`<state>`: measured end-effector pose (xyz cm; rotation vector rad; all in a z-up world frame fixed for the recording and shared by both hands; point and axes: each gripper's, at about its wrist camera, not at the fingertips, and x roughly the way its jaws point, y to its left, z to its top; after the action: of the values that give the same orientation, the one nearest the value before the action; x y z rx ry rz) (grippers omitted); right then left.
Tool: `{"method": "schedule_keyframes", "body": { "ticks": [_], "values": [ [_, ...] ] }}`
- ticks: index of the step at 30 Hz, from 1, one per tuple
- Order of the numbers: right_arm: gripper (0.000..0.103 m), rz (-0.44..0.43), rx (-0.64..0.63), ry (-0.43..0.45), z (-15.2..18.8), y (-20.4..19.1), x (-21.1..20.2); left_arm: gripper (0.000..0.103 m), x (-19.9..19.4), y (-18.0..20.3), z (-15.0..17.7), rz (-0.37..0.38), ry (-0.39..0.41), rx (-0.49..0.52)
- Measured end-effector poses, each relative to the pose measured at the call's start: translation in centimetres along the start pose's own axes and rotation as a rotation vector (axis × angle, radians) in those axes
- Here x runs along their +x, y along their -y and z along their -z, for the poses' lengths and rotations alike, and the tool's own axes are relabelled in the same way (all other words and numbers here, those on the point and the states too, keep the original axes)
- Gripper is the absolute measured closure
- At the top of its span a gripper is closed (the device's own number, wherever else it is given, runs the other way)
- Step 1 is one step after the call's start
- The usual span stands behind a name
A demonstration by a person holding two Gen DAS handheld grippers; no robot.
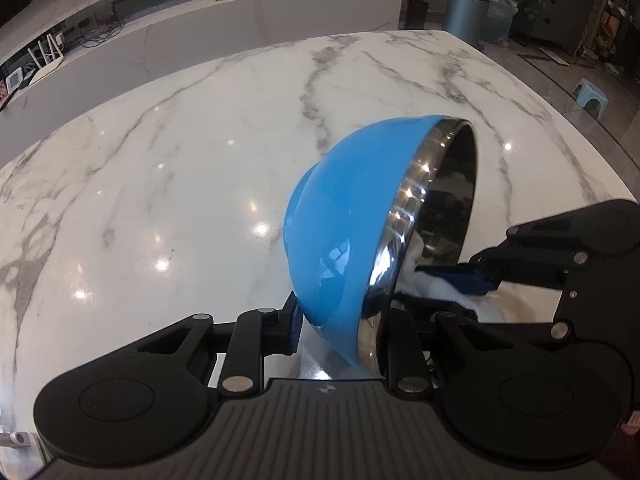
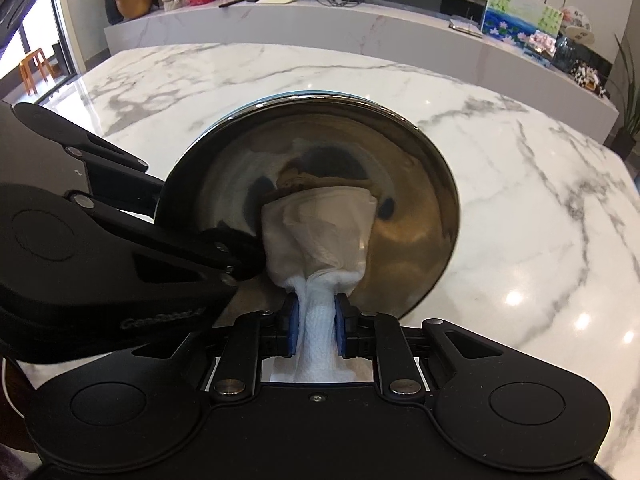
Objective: Clean bowl
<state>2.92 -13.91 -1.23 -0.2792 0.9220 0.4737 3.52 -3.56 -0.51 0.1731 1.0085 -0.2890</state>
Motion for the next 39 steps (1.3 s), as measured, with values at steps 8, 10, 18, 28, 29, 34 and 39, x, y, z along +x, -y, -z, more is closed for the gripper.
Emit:
{"method": "schedule_keyframes", "body": {
  "ticks": [8,10,18,28,29,34,39],
  "values": [
    [0.088,0.116,-0.128,0.034,0.2,-1.1,-0.3,0.083,-0.1,0.1,-0.1,-0.008,-0.001,0.019],
    [0.088,0.093,-0.106,0.027,0.2,-0.9,-0.2,0.083,-0.1,0.0,-0.1,-0.005,0.002,0.010],
    [0.088,0.017,-0.030,0.001,0.0,-0.5,0.2,0.079,0.3,-0.2,0.2,0.037,-0.006,-0.044],
    [0.088,-0.061,0.028,-0.010,0.0,-0.2,-0.4,0.081,0.5,-0.2,0.2,0.020,-0.013,-0.030],
    [0.088,-0.059,0.024,-0.010,0.1,-0.3,-0.4,0.081,0.4,-0.2,0.2,0.020,-0.015,-0.028],
    [0.088,-0.046,0.003,-0.006,0.6,-0.6,-0.6,0.081,0.4,0.0,0.1,0.008,-0.017,-0.012],
    [0.088,0.006,-0.043,0.002,0.6,-0.8,-0.2,0.081,0.2,0.1,0.1,-0.012,-0.010,0.008]
  ]
}}
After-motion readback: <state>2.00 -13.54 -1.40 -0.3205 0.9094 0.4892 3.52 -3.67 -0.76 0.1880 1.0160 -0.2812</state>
